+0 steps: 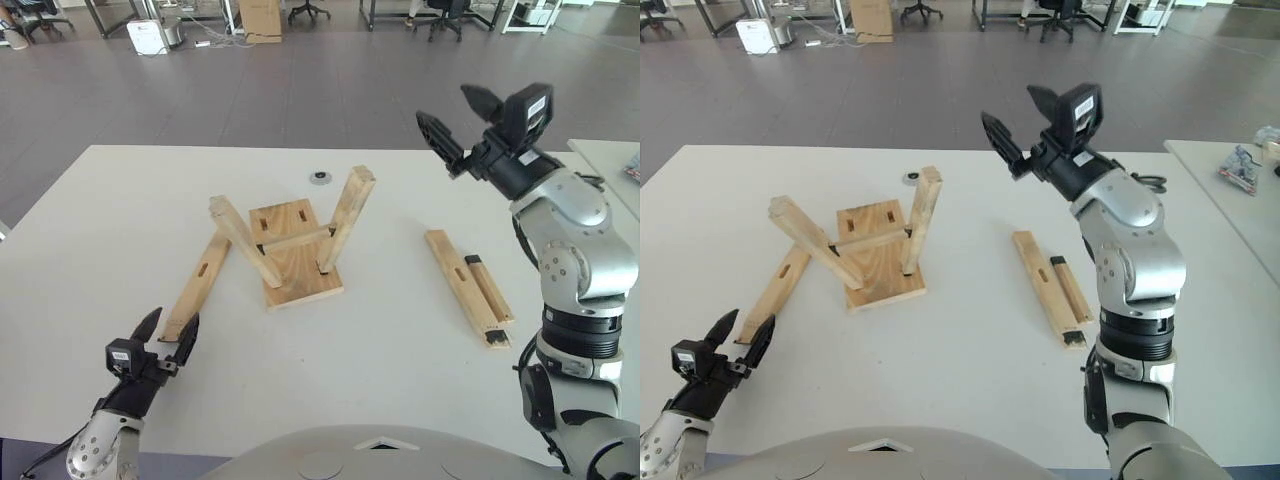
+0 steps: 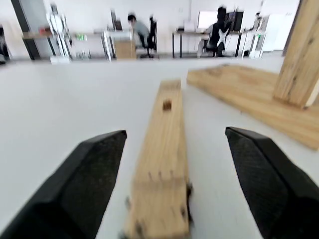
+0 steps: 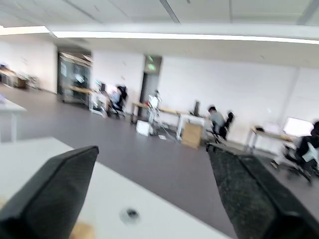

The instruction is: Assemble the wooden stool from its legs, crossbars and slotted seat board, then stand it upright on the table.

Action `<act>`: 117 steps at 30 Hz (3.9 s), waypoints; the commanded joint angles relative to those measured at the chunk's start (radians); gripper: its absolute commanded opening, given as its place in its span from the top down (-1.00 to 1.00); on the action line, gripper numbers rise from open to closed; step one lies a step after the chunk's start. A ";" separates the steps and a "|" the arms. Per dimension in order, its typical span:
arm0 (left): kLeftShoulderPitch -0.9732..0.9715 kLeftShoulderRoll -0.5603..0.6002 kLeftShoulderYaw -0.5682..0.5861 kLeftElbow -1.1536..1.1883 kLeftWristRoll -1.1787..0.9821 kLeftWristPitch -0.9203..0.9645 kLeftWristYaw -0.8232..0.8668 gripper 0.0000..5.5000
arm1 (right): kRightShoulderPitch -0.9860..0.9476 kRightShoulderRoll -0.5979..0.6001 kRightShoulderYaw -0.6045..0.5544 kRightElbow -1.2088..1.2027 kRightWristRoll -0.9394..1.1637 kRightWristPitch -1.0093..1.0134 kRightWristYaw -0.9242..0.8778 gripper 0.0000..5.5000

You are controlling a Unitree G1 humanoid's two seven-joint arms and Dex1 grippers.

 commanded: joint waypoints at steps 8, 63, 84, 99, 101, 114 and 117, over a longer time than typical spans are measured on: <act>-1.041 0.191 -0.173 -0.500 -0.402 0.771 0.367 -0.33 | -0.223 0.143 0.020 0.019 0.103 0.026 -0.129 -0.47; -1.019 0.307 -0.055 -0.199 -0.393 0.889 0.359 -0.33 | 0.006 -0.068 0.135 0.112 -0.176 -0.003 -0.173 -0.47; -1.126 0.174 -0.638 0.947 0.584 0.006 0.144 -0.33 | 0.494 -0.061 0.349 0.246 -0.520 -0.096 -0.201 -0.47; -0.267 0.691 -0.675 -0.362 0.222 0.478 -0.410 -0.33 | -0.049 -0.036 0.243 1.047 -0.517 -0.517 -0.126 -0.47; -0.243 0.755 -0.570 -0.444 0.083 0.602 -0.444 -0.33 | -0.054 -0.076 0.214 1.099 -0.514 -0.561 -0.123 -0.47; -1.128 0.464 -0.566 0.497 0.456 0.197 -0.174 -0.33 | 0.398 -0.121 0.219 0.157 -0.293 -0.037 0.095 -0.47; -1.250 0.347 -0.668 0.838 0.612 0.059 -0.080 -0.33 | 0.478 -0.078 0.305 0.035 -0.274 0.056 0.085 -0.47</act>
